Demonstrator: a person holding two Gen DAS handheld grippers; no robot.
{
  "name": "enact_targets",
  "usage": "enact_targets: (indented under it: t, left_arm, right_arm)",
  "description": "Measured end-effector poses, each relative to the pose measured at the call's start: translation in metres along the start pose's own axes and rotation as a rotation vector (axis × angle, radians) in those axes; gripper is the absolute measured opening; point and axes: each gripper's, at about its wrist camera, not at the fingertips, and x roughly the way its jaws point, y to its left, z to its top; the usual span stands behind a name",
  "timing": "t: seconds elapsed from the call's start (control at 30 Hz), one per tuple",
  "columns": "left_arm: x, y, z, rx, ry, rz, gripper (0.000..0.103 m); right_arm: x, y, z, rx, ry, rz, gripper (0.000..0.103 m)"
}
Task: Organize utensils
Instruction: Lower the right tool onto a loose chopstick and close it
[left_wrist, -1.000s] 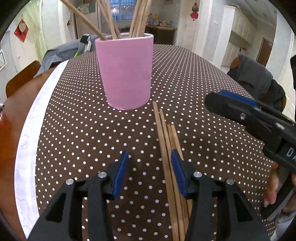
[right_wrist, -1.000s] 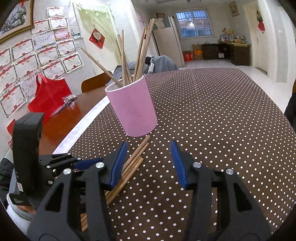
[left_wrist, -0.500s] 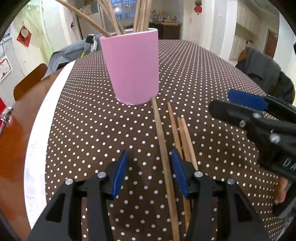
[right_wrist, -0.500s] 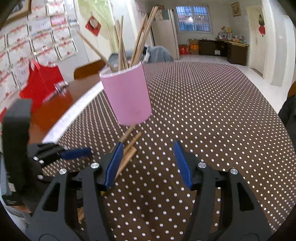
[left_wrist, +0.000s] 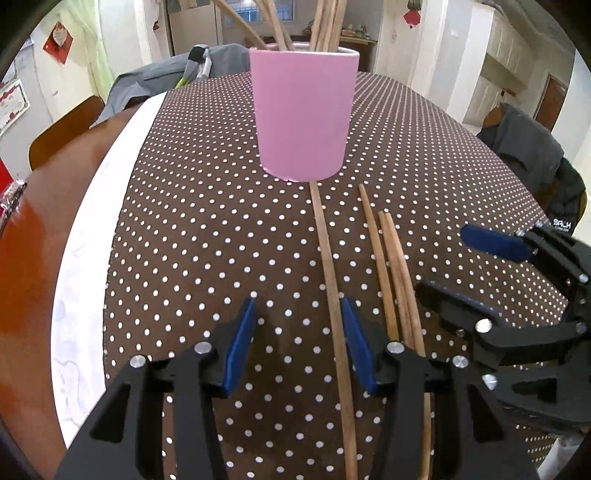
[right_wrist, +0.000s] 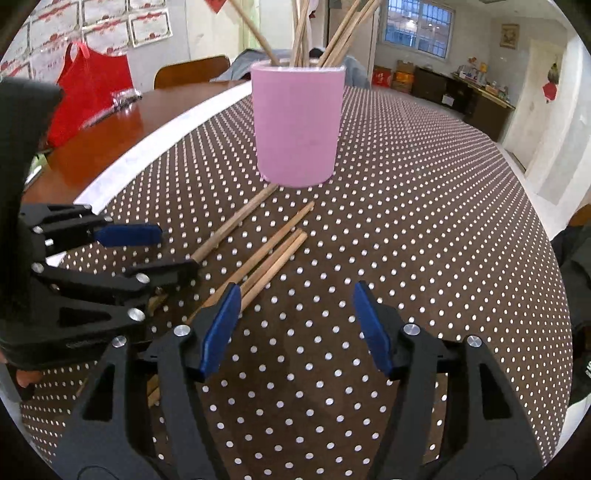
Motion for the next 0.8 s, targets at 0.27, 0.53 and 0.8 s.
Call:
enact_targets:
  t: [0.27, 0.53, 0.8]
  left_arm:
    - [0.000, 0.008, 0.001, -0.036, -0.001, -0.039, 0.048]
    - [0.000, 0.008, 0.001, -0.027, -0.003, -0.034, 0.048]
    - [0.000, 0.006, 0.000, -0.023, -0.005, -0.028, 0.048]
  right_arm:
    - [0.002, 0.008, -0.001, -0.005, 0.015, 0.010, 0.063]
    - [-0.002, 0.018, -0.005, -0.031, 0.023, 0.026, 0.063]
    - [-0.002, 0.025, -0.004, -0.038, 0.024, 0.041, 0.063]
